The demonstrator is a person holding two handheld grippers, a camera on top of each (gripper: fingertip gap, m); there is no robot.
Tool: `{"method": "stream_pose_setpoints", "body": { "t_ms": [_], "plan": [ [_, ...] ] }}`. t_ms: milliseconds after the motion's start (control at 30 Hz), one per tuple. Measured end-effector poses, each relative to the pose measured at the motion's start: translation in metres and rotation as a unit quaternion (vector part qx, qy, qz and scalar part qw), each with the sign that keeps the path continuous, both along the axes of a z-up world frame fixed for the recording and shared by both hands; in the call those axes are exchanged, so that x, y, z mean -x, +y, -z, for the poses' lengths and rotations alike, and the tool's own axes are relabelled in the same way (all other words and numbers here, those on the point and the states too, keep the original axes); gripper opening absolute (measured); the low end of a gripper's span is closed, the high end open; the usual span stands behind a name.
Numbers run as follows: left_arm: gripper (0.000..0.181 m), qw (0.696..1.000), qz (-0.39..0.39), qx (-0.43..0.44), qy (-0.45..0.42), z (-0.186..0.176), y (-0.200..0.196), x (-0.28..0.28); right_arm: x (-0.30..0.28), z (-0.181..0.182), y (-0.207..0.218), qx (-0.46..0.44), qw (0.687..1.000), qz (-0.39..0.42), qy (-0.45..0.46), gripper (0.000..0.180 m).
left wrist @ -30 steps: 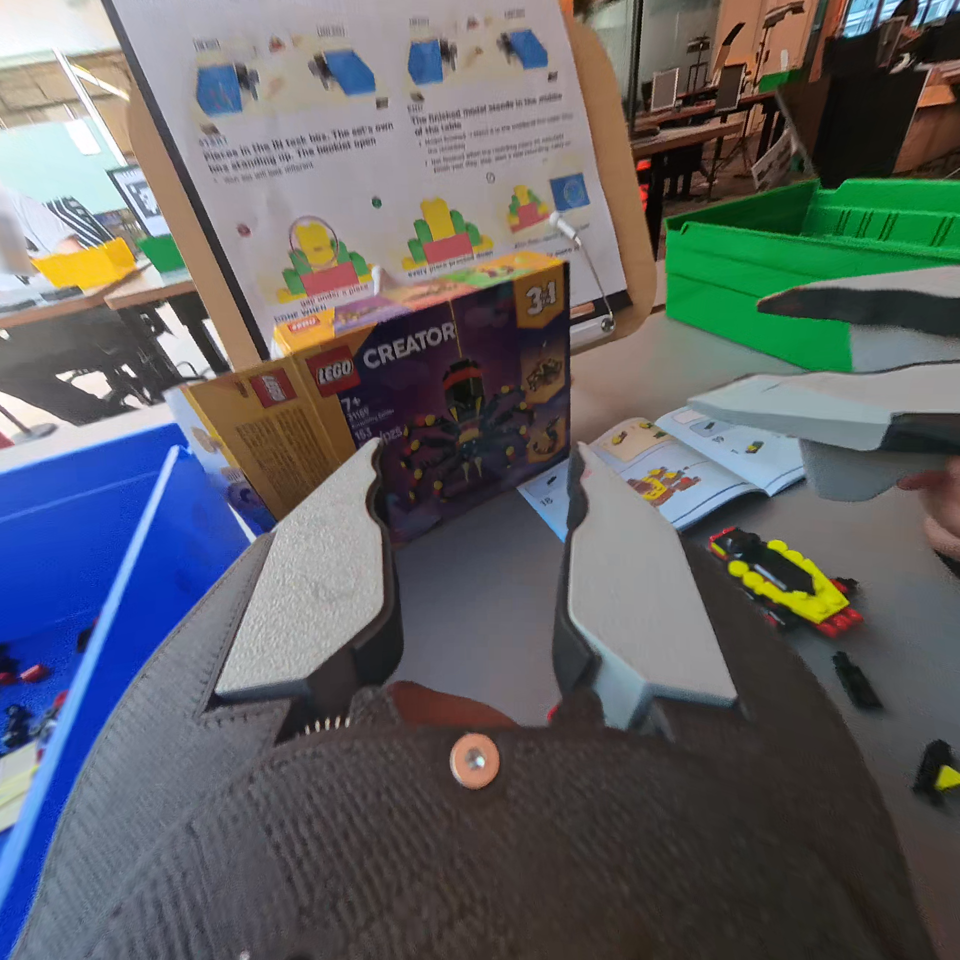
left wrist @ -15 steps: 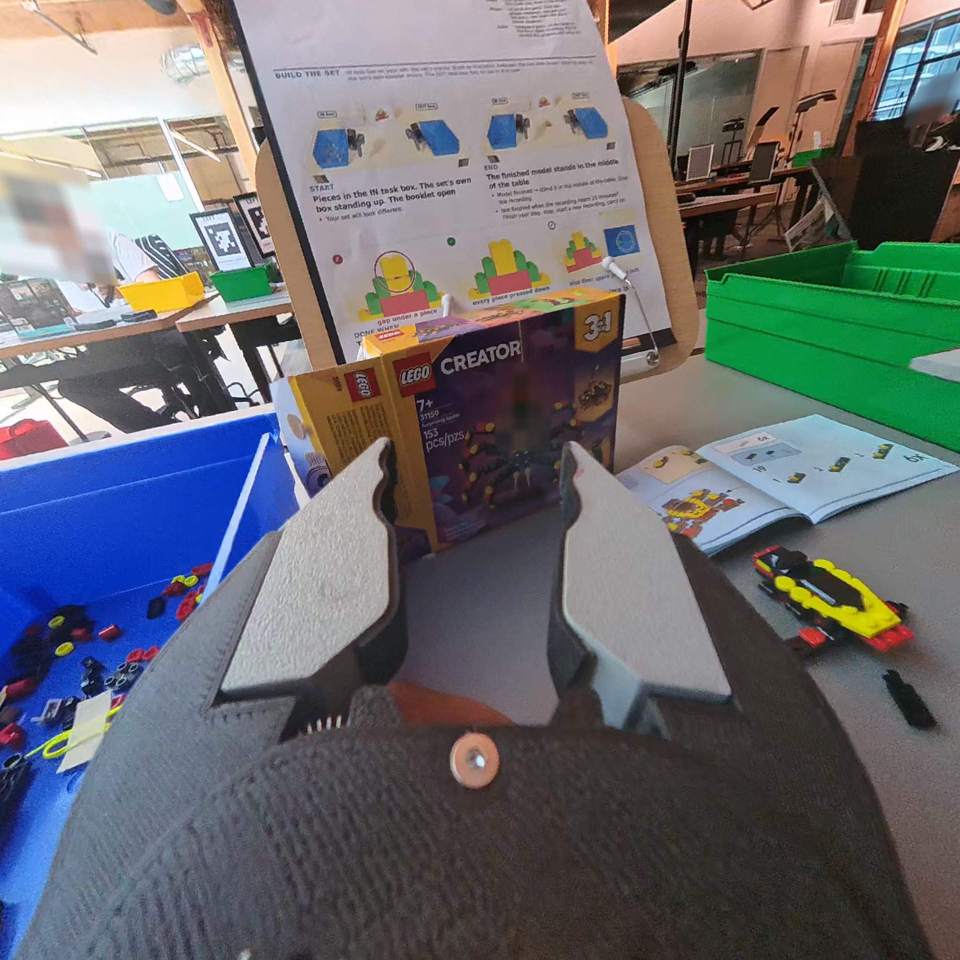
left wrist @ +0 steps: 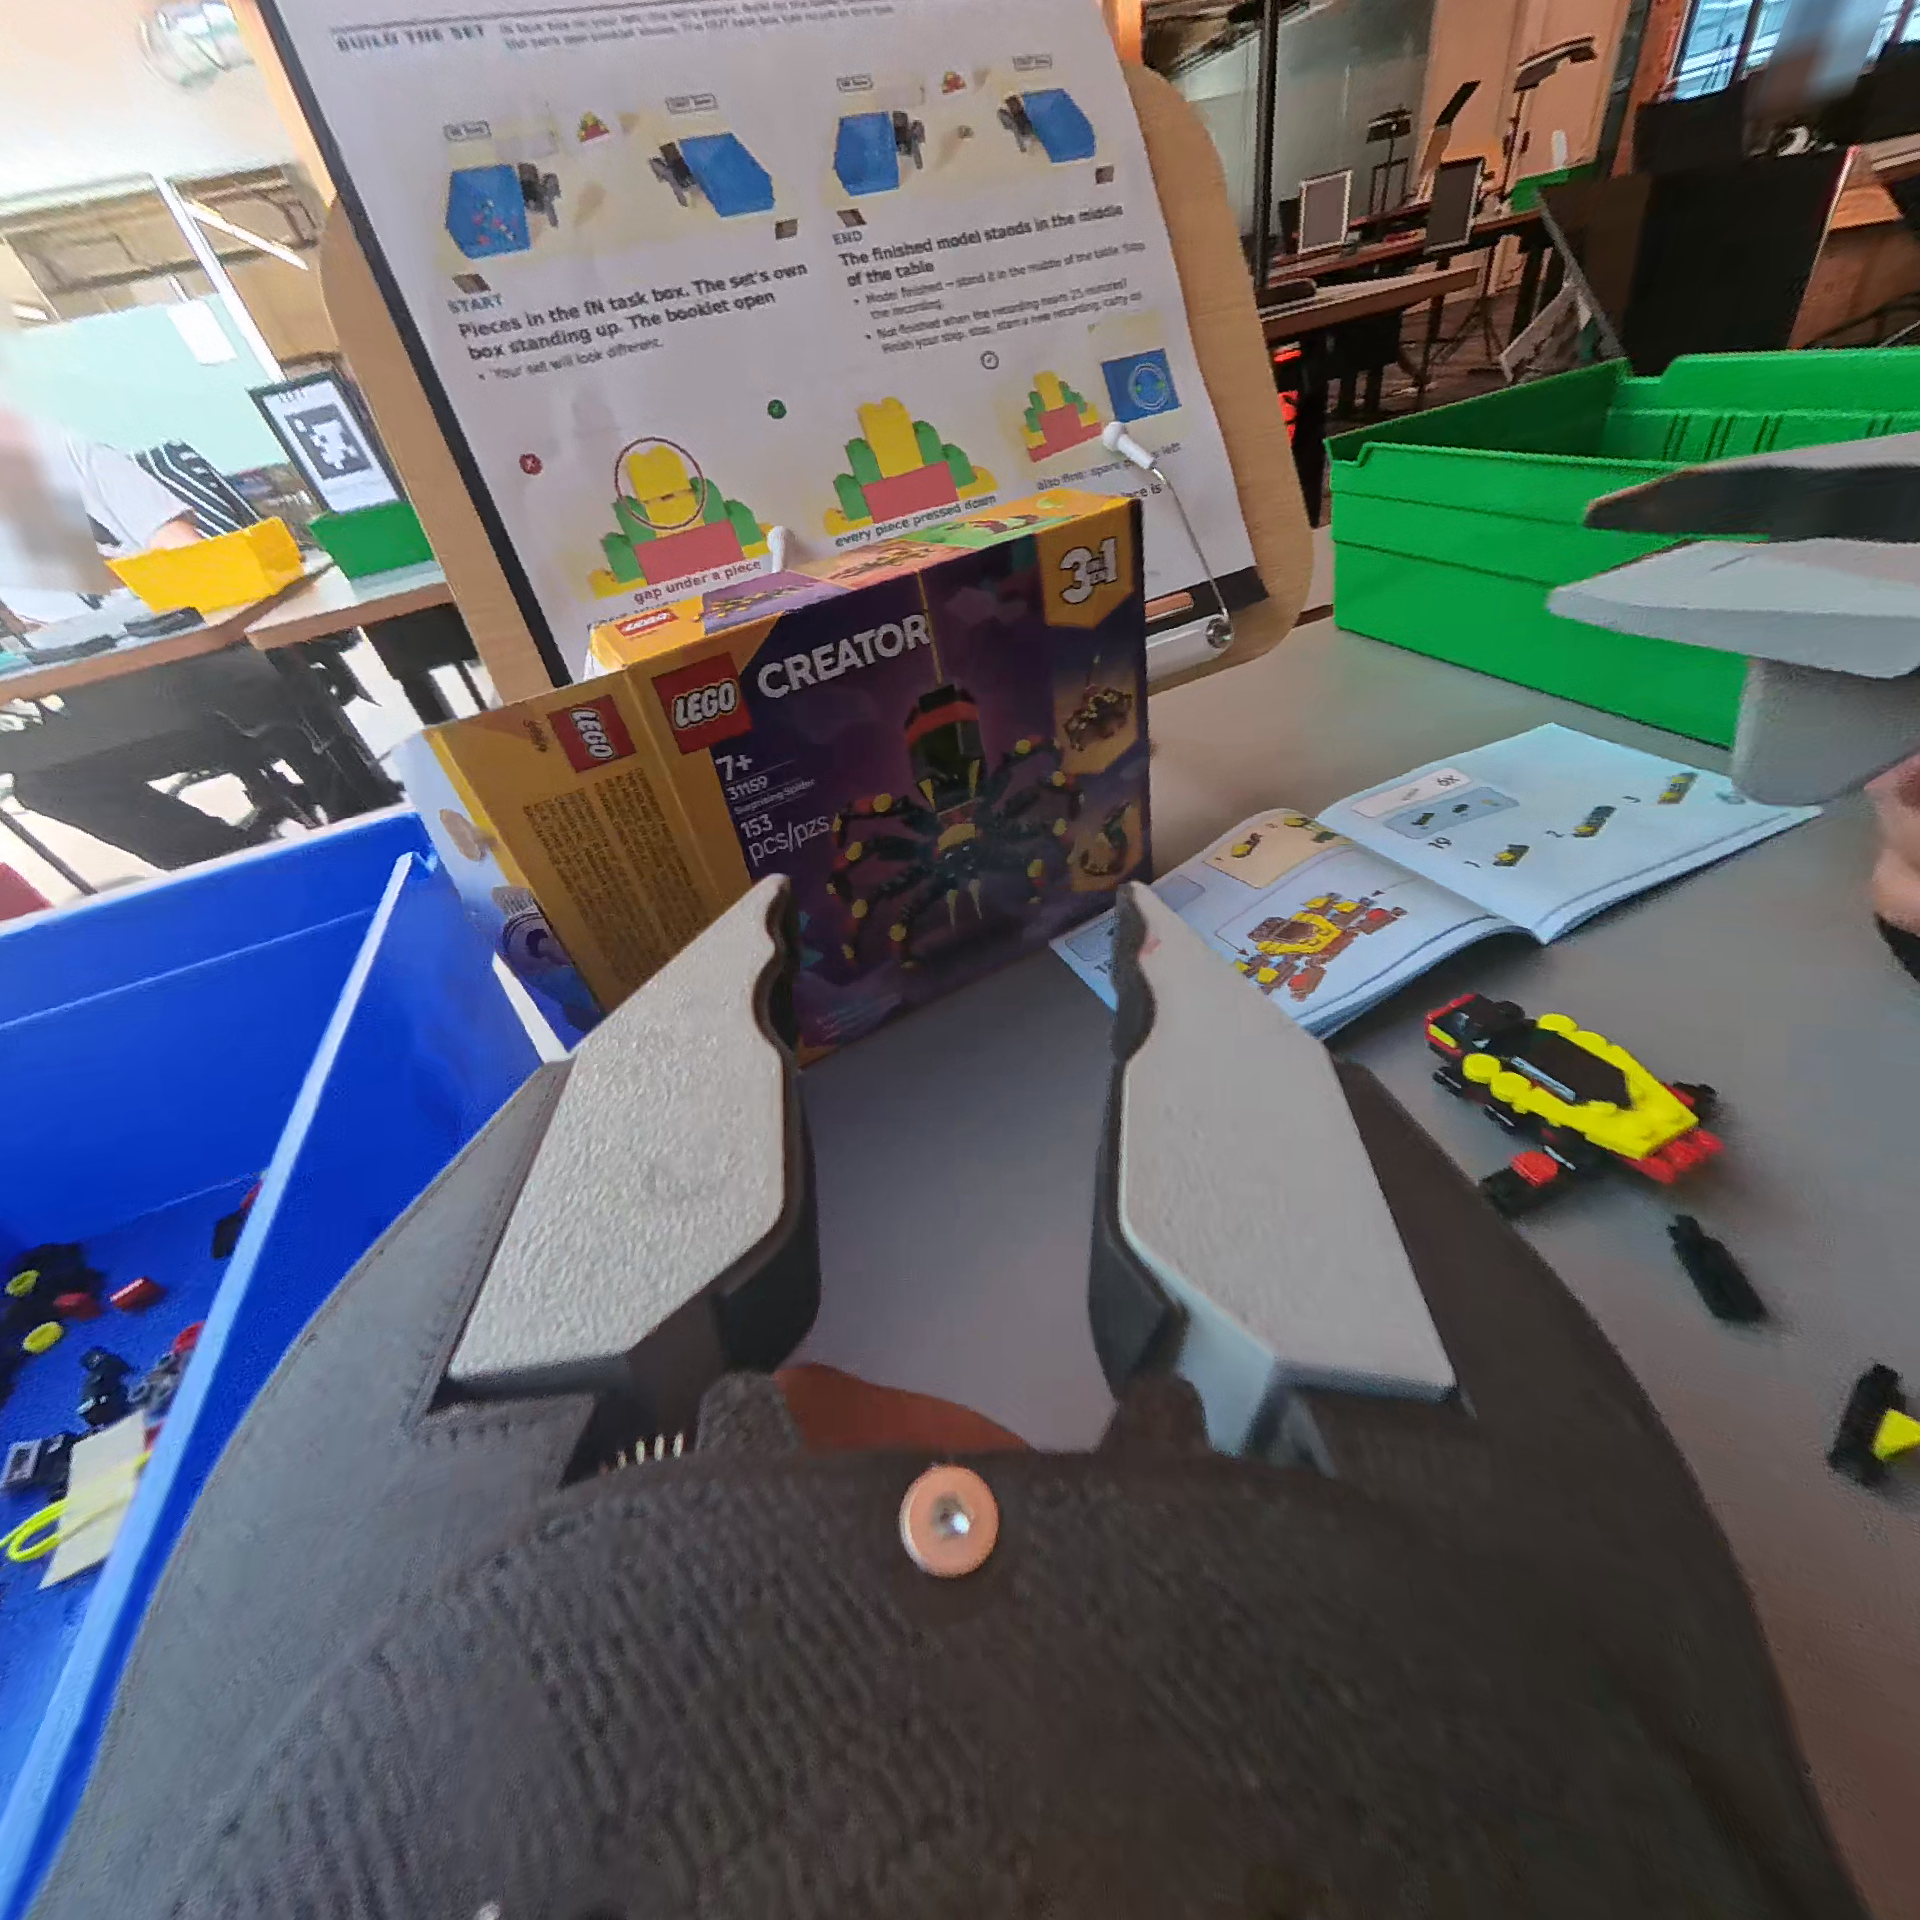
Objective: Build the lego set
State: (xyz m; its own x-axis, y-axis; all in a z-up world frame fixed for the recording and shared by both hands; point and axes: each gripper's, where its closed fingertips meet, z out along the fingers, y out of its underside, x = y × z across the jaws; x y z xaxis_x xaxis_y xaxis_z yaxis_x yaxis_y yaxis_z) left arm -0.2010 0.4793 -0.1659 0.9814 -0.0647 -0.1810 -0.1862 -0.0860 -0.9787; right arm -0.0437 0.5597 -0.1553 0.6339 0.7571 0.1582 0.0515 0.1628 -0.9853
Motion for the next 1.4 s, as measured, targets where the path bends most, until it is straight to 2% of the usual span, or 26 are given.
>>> {"method": "stream_pose_setpoints", "body": {
  "t_ms": [100, 367, 667, 867, 1000, 1200, 1300, 1400],
  "plan": [
    [0.057, 0.999, -0.001, -0.011, 0.035, -0.002, -0.002, -0.004, 0.004, -0.001, -0.011, 0.013, 1.000, -0.026, 0.008, 0.040],
    [0.056, 1.000, -0.002, -0.016, -0.003, -0.009, -0.004, 0.003, -0.014, 0.000, -0.003, 0.034, 0.999, 0.008, 0.015, 0.037],
    [0.054, 1.000, -0.011, -0.003, 0.023, -0.003, -0.002, 0.003, -0.016, 0.011, 0.007, 0.044, 0.999, 0.015, -0.020, 0.037],
    [0.054, 0.999, -0.029, -0.006, 0.037, -0.003, -0.002, 0.007, -0.002, 0.017, -0.010, 0.050, 0.997, -0.042, -0.046, 0.042],
    [0.053, 0.998, -0.057, 0.006, 0.030, 0.002, 0.001, 0.018, 0.000, 0.014, -0.011, 0.039, 0.998, -0.011, -0.052, 0.048],
    [0.041, 0.993, -0.090, 0.042, 0.059, 0.015, 0.002, 0.028, 0.025, 0.023, -0.035, 0.089, 0.991, -0.045, -0.084, 0.068],
    [0.032, 0.992, -0.089, 0.049, 0.076, 0.018, 0.002, 0.026, 0.034, 0.029, -0.047, 0.078, 0.988, -0.040, -0.128, 0.066],
    [0.029, 0.993, -0.084, 0.043, 0.075, 0.015, 0.002, 0.023, 0.029, 0.017, -0.046, 0.049, 0.993, -0.012, -0.105, 0.061]
  ]
}}
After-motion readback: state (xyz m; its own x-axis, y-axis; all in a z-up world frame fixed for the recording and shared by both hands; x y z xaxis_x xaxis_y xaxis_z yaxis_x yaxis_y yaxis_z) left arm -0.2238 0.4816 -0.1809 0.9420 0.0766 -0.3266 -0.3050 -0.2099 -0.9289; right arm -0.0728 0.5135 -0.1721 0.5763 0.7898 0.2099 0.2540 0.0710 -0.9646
